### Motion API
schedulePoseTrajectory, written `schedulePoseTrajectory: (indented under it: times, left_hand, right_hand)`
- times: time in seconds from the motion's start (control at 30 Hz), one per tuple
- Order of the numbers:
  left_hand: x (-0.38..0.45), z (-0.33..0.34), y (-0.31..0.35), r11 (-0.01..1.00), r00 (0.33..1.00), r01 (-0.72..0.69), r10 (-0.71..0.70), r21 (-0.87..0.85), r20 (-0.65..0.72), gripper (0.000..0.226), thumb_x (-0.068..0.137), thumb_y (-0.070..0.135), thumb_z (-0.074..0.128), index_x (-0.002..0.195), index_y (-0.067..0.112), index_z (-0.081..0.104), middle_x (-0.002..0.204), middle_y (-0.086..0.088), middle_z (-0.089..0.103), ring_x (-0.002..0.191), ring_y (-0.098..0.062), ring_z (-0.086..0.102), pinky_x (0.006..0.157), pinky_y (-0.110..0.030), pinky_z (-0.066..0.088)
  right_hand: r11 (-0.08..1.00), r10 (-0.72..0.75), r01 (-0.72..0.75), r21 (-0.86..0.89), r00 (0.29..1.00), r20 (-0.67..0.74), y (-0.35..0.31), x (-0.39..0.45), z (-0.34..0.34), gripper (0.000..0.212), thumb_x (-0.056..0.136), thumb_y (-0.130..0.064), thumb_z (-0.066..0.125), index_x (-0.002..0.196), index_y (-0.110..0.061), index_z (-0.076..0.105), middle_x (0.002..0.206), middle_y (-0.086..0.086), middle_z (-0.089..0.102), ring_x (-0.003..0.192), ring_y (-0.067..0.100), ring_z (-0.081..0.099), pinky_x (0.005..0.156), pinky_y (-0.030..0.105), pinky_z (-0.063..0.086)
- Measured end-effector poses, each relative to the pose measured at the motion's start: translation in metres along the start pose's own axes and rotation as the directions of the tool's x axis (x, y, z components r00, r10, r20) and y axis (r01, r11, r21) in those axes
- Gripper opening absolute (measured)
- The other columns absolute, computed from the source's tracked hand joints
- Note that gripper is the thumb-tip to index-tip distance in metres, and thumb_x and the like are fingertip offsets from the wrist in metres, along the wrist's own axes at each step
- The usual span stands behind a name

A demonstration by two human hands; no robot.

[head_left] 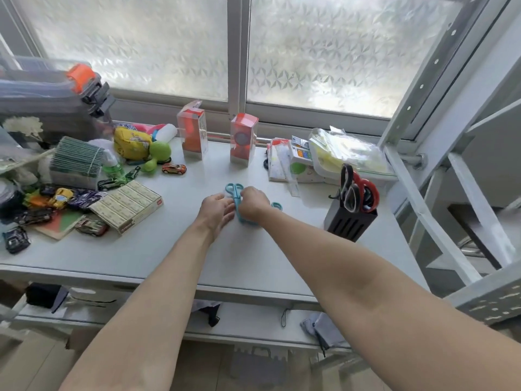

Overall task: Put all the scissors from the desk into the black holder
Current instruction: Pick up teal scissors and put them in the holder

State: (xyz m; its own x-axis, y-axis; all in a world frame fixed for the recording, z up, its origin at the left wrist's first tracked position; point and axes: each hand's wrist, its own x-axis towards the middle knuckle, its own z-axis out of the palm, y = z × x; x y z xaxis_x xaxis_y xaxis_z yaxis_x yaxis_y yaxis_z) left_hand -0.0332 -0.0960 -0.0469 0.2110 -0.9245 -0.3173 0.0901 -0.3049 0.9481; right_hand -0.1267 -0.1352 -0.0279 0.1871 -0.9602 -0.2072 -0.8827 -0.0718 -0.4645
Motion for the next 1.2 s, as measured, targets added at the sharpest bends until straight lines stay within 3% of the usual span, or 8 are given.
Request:
schedulePoseTrajectory:
  times: [0.17, 0.33, 0.5, 0.63, 0.77, 0.9, 1.03, 1.2]
  left_hand:
    - [-0.005, -0.008, 0.0, 0.989, 0.997, 0.066, -0.072, -0.131, -0.038, 0.025, 0.098, 0.001, 0.034, 0.084, 0.0, 0.054, 0.097, -0.021, 0.061, 0.077, -0.024, 0.061, 0.074, -0.029, 0.05]
    - [-0.025, -0.002, -0.001, 0.998, 1.0, 0.012, -0.011, -0.058, 0.017, 0.024, 0.1, 0.01, 0.044, 0.082, 0.005, 0.06, 0.072, -0.006, 0.054, 0.058, -0.014, 0.06, 0.053, -0.018, 0.054]
    - [-0.053, 0.015, 0.003, 0.992, 0.99, -0.121, 0.118, 0.035, 0.076, 0.019, 0.098, 0.009, 0.053, 0.113, 0.001, 0.061, 0.091, -0.017, 0.068, 0.072, -0.025, 0.065, 0.073, -0.033, 0.059]
    - [-0.083, 0.04, 0.006, 0.968, 0.963, -0.233, 0.216, 0.094, 0.159, 0.019, 0.098, 0.015, 0.055, 0.11, 0.003, 0.064, 0.093, -0.014, 0.07, 0.08, -0.023, 0.071, 0.065, -0.022, 0.058]
    - [-0.106, 0.068, 0.008, 0.943, 0.936, -0.301, 0.264, 0.14, 0.232, 0.02, 0.093, 0.019, 0.062, 0.106, 0.003, 0.065, 0.09, -0.008, 0.066, 0.082, -0.021, 0.068, 0.065, -0.019, 0.056]
    - [-0.128, 0.098, 0.009, 0.918, 0.883, -0.372, 0.303, 0.14, 0.359, 0.019, 0.092, 0.02, 0.063, 0.104, 0.006, 0.064, 0.092, -0.01, 0.067, 0.084, -0.022, 0.071, 0.071, -0.022, 0.059]
    - [-0.134, 0.121, 0.012, 0.943, 0.838, -0.333, 0.283, 0.026, 0.467, 0.014, 0.097, 0.01, 0.056, 0.106, 0.004, 0.064, 0.096, -0.016, 0.068, 0.084, -0.026, 0.072, 0.077, -0.031, 0.061]
    - [-0.115, 0.137, 0.016, 0.915, 0.92, -0.346, 0.285, 0.21, 0.27, 0.029, 0.094, 0.014, 0.059, 0.122, 0.007, 0.052, 0.108, -0.013, 0.06, 0.082, -0.018, 0.063, 0.066, -0.025, 0.056]
  right_hand:
    - [0.979, 0.005, -0.006, 0.203, 1.0, 0.005, 0.012, -0.017, 0.001, 0.036, 0.087, -0.002, 0.052, 0.12, -0.007, 0.066, 0.121, 0.016, 0.065, 0.114, 0.031, 0.06, 0.098, 0.037, 0.049]
    - [0.818, -0.029, -0.008, 0.575, 0.998, 0.054, 0.028, -0.055, 0.004, 0.035, 0.087, 0.008, 0.046, 0.114, 0.0, 0.067, 0.095, 0.01, 0.067, 0.082, 0.019, 0.06, 0.069, 0.022, 0.048]
    - [0.627, 0.015, -0.004, 0.779, 1.0, -0.006, 0.047, -0.079, -0.009, 0.031, 0.099, -0.027, 0.049, 0.093, -0.002, 0.067, 0.084, 0.009, 0.067, 0.07, 0.02, 0.064, 0.065, 0.028, 0.051]
    - [0.654, 0.017, 0.081, 0.752, 0.992, -0.122, 0.072, -0.104, -0.028, 0.038, 0.097, -0.044, 0.051, 0.097, -0.007, 0.063, 0.087, 0.015, 0.071, 0.068, 0.021, 0.069, 0.062, 0.033, 0.055]
    - [0.625, 0.0, 0.157, 0.765, 0.979, -0.202, 0.096, -0.137, -0.043, 0.043, 0.104, -0.038, 0.036, 0.099, -0.008, 0.067, 0.082, 0.012, 0.071, 0.069, 0.021, 0.068, 0.062, 0.029, 0.055]
    - [0.683, 0.073, 0.214, 0.698, 0.931, -0.357, 0.122, -0.17, -0.054, 0.039, 0.101, -0.038, 0.046, 0.093, -0.007, 0.067, 0.078, 0.007, 0.072, 0.065, 0.017, 0.07, 0.056, 0.026, 0.055]
    - [0.752, 0.155, 0.246, 0.611, 0.836, -0.527, 0.15, -0.195, -0.073, 0.029, 0.1, -0.026, 0.051, 0.085, -0.005, 0.065, 0.073, 0.008, 0.069, 0.06, 0.014, 0.069, 0.053, 0.027, 0.057]
    - [0.827, 0.261, 0.248, 0.505, 0.626, -0.735, 0.174, -0.209, -0.116, 0.032, 0.1, -0.03, 0.051, 0.083, -0.007, 0.065, 0.064, 0.007, 0.067, 0.054, 0.011, 0.067, 0.052, 0.026, 0.057]
